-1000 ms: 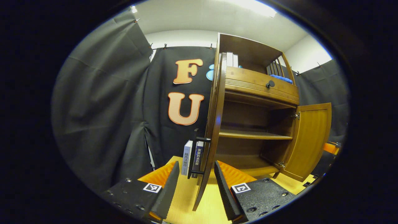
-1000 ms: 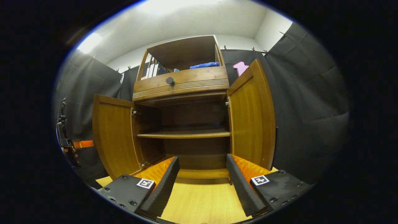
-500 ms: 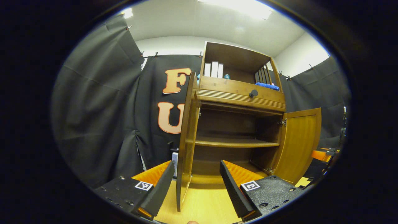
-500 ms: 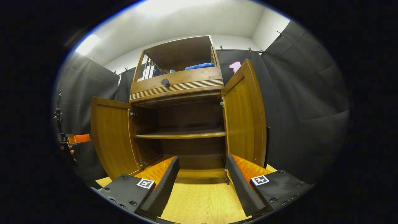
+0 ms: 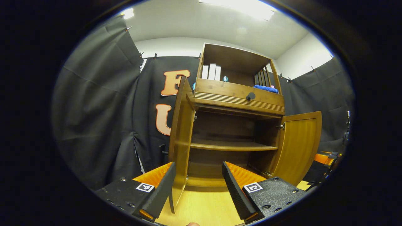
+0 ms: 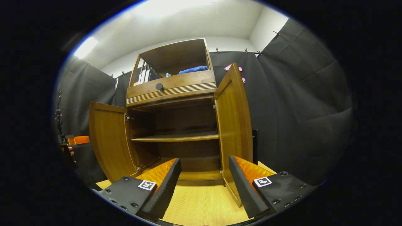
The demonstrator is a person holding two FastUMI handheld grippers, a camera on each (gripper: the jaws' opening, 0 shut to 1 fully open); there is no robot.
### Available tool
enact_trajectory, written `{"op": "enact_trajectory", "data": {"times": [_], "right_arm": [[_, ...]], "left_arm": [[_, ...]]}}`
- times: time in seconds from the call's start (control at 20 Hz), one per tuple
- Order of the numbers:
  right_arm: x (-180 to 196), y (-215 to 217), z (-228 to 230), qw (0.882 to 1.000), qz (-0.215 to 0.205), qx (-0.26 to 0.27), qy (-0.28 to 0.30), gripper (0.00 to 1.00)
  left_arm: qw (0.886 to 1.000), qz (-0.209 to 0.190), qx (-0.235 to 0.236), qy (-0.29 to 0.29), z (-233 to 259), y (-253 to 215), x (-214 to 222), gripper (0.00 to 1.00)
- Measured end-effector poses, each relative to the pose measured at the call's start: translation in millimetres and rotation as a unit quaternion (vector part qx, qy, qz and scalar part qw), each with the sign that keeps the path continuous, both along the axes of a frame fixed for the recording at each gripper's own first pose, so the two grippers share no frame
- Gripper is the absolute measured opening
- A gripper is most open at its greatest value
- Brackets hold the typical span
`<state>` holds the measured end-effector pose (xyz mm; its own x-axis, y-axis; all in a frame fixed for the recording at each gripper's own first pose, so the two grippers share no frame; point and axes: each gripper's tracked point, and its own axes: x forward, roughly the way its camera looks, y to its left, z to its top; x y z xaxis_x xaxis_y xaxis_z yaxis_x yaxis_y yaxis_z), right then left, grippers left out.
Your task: Open the right door of the double-door shoe cabinet with the right hand, and open the left door with the left hand.
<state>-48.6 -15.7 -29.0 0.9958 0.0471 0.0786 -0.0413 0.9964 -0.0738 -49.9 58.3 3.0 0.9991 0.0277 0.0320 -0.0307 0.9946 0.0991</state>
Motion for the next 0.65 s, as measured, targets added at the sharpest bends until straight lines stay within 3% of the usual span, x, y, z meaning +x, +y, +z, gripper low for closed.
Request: {"op": "enact_trajectory", "data": {"times": [0.65], "right_arm": [[-8.7, -19.3, 3.7, 1.000, -0.009, 0.007, -0.008, 0.98]], "left_arm": [[1.000, -0.016, 0.002, 0.001, 3.9, -23.7, 1.3, 0.84]]}}
